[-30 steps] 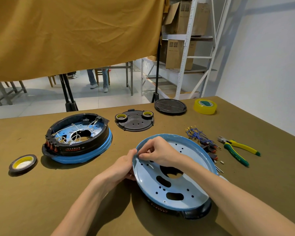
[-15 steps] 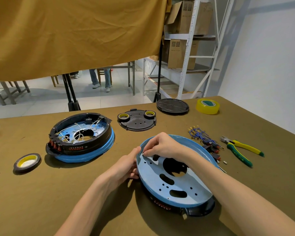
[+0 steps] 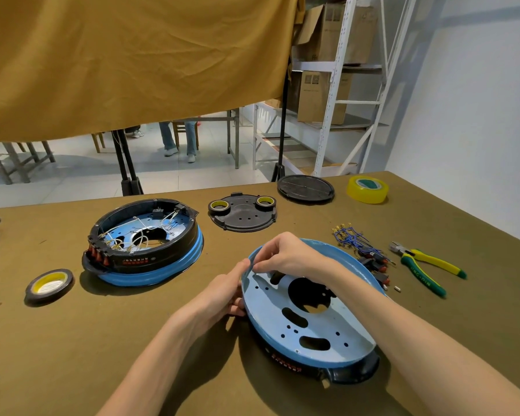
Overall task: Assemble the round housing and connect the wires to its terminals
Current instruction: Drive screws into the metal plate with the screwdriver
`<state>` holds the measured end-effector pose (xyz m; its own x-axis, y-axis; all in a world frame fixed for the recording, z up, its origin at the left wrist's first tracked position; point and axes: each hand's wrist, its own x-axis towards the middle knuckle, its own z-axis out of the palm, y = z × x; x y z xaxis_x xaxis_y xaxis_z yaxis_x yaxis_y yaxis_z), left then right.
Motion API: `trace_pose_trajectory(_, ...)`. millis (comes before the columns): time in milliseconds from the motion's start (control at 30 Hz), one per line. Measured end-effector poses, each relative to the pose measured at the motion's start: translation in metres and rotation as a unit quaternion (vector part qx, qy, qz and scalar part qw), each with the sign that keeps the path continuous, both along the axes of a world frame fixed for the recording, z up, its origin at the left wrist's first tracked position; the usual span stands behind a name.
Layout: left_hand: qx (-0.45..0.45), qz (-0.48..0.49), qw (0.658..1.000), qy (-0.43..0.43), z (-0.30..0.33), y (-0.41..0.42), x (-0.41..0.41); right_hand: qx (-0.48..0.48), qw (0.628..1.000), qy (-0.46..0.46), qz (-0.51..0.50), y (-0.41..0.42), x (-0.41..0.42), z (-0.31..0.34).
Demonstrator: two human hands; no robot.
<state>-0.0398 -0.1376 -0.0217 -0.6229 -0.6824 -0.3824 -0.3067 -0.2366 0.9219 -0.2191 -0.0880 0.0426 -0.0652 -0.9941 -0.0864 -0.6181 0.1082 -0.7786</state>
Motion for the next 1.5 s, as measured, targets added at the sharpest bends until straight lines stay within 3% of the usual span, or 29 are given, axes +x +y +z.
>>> trace_pose_trajectory(167,-0.007,0.000,1.000,-0.005,0.002,0.001,0.001,0.003,0.999,-0.020,0.024,0.007,-0.001,0.004)
trace_pose_trajectory(267,-0.001,-0.003,1.000,-0.004,0.005,0.003,0.000,-0.015,0.999,0.030,0.041,0.011,-0.001,0.004)
trace_pose_trajectory(567,-0.001,-0.012,1.000,-0.010,0.014,0.010,0.002,-0.042,0.998,0.041,0.011,0.011,0.003,0.000)
trace_pose_trajectory(800,0.041,-0.016,0.999,-0.021,0.028,0.014,0.007,-0.111,0.986,0.124,-0.002,0.034,0.006,0.002)
trace_pose_trajectory(1033,0.004,-0.011,0.995,-0.095,0.030,0.017,0.007,-0.095,0.977,0.191,0.012,0.052,0.006,-0.005)
trace_pose_trajectory(1233,0.183,-0.013,0.981,0.067,0.035,0.014,0.015,-0.094,0.982,0.164,-0.004,0.051,0.007,-0.001)
trace_pose_trajectory(1367,0.220,-0.019,0.958,0.180,0.048,0.011,0.020,-0.057,0.995,0.085,0.011,0.053,0.006,0.023)
trace_pose_trajectory(1500,0.179,0.007,0.961,0.211,0.056,0.015,0.017,-0.023,0.989,0.139,0.037,0.057,0.004,0.048)
